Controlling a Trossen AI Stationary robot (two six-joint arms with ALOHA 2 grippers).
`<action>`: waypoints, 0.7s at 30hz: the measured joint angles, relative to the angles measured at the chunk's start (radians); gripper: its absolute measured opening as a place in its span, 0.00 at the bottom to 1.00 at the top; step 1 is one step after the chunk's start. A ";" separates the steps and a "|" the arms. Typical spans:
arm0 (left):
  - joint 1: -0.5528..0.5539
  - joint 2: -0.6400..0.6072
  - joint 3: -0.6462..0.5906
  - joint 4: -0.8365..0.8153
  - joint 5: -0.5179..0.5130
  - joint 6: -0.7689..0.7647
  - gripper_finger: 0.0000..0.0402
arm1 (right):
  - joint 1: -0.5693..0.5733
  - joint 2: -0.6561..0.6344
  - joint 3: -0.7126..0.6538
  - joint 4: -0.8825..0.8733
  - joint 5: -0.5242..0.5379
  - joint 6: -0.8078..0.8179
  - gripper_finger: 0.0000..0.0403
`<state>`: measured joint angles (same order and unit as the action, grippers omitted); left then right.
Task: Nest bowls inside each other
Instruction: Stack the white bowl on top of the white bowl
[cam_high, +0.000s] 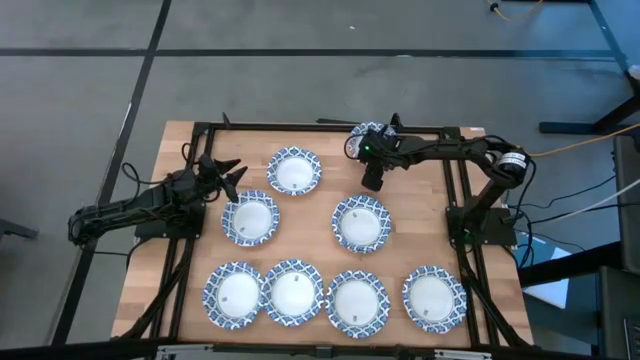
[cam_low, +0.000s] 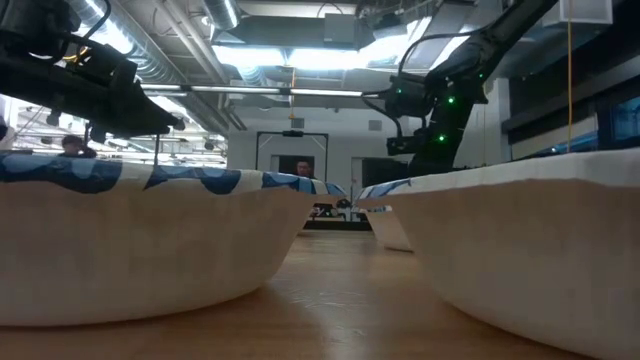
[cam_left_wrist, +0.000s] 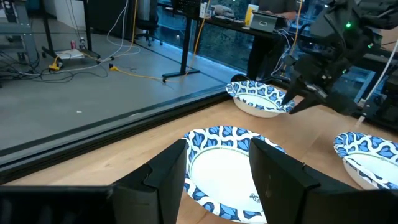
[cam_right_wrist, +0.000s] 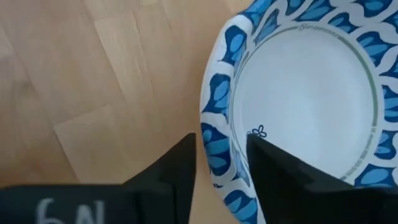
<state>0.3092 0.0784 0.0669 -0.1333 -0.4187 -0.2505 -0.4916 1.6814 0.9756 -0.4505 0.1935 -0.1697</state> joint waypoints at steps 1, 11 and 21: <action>0.000 0.000 0.000 0.000 0.000 0.000 0.42 | -0.003 0.000 0.000 0.001 -0.004 0.005 0.32; 0.000 0.000 0.000 0.000 0.000 0.000 0.42 | -0.007 0.000 0.000 0.009 -0.011 0.036 0.11; 0.000 0.000 0.000 0.000 -0.002 0.002 0.42 | 0.013 0.000 0.087 -0.081 -0.065 0.084 0.02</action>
<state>0.3089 0.0784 0.0669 -0.1333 -0.4210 -0.2485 -0.4786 1.6810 1.0626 -0.5312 0.1287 -0.0861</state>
